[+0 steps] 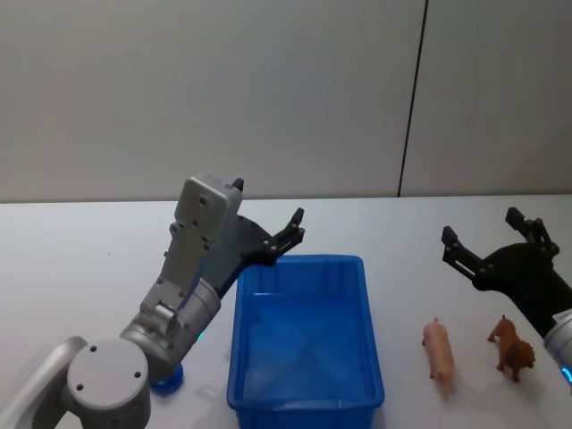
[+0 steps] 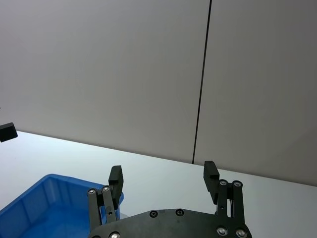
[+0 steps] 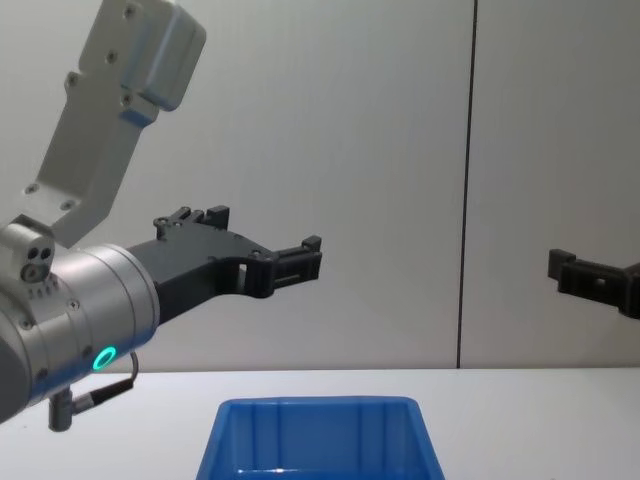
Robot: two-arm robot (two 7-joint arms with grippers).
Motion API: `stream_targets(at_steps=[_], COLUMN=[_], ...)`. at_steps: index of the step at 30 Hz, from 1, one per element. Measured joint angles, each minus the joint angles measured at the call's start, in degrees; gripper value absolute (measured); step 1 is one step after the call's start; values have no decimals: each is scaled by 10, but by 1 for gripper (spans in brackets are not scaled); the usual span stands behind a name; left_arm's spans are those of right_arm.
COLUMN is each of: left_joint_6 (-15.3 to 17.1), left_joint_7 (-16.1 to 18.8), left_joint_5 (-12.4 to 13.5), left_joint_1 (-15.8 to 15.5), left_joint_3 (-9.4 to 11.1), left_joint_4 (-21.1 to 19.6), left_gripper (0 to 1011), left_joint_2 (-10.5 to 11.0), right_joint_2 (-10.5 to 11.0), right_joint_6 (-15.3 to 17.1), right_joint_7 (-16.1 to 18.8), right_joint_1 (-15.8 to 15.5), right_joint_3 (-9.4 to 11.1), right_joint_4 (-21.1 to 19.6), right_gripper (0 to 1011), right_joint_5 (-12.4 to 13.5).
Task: Pick up the two dolls from the table and place them into the box.
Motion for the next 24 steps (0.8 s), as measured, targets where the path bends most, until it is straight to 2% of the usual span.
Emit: stream_targets(at_steps=[11,24], left_joint_6=[0,0], left_joint_7=[0,0], left_joint_5=[0,0], left_joint_1=[0,0], left_joint_3=[0,0], left_joint_4=[0,0], left_gripper=[1001,1001], left_joint_2=[0,0], right_joint_2=[3,35], right_joint_6=[1,30], right_joint_7=[2,27], right_joint_1=[-1,-17], right_joint_3=[2,23], right_joint_4=[1,16], right_gripper=[1001,1001], right_joint_5=[2,24])
